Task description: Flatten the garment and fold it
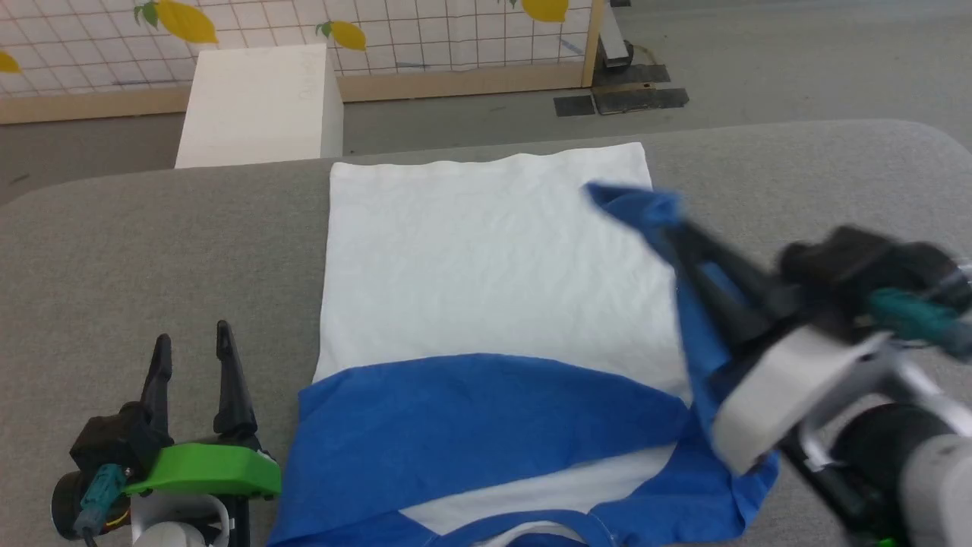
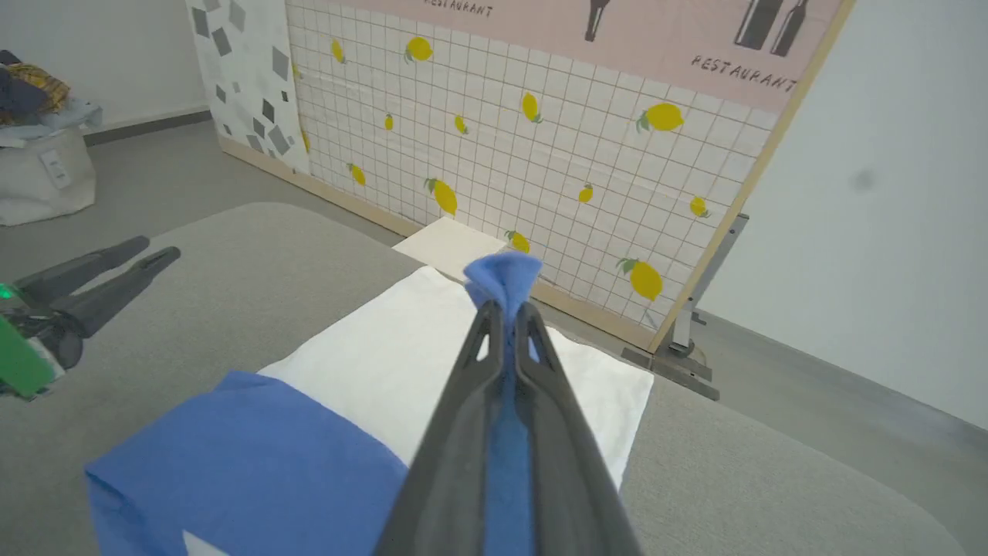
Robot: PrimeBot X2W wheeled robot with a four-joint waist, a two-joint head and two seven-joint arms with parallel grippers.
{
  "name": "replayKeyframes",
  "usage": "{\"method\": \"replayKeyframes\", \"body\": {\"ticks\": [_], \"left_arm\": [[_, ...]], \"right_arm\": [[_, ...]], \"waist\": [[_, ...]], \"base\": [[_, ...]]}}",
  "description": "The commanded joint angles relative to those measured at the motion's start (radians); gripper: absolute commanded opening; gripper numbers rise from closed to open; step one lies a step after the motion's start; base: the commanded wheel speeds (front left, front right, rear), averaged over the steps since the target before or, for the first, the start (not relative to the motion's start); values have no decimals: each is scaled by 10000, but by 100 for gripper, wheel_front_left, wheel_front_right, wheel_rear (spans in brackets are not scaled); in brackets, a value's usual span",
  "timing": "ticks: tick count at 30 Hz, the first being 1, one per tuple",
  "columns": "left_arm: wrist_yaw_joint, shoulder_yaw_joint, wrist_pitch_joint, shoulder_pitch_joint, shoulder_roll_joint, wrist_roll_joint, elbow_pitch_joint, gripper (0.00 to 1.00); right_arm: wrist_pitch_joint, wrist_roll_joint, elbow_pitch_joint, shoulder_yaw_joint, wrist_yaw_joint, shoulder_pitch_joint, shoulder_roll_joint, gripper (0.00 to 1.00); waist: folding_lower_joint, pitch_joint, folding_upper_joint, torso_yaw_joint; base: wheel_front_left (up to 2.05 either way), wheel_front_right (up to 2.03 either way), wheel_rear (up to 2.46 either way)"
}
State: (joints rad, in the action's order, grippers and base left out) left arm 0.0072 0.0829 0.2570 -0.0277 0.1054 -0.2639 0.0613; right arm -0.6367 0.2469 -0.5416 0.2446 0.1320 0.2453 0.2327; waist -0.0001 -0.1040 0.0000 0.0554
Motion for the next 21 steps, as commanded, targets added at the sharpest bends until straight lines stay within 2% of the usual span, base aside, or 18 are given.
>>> {"method": "replayKeyframes", "body": {"ticks": [1,10,21], "left_arm": [[-86,-28,47,-66,22,37,54,100],[-208,-88,47,-368,-65,9,273,100],[-370,-124,47,-731,-229,64,402,100]], "right_arm": [[21,158,259,453,-13,166,-52,0],[904,1078,2965,3680,-13,977,-577,0],[1943,1657,6605,5515,-13,1840,-1456,0]], "waist": [[1,-63,0,-133],[1,-341,0,-556],[1,-850,0,-1031]], "base": [[0,0,0],[0,0,0],[0,0,0]]}}
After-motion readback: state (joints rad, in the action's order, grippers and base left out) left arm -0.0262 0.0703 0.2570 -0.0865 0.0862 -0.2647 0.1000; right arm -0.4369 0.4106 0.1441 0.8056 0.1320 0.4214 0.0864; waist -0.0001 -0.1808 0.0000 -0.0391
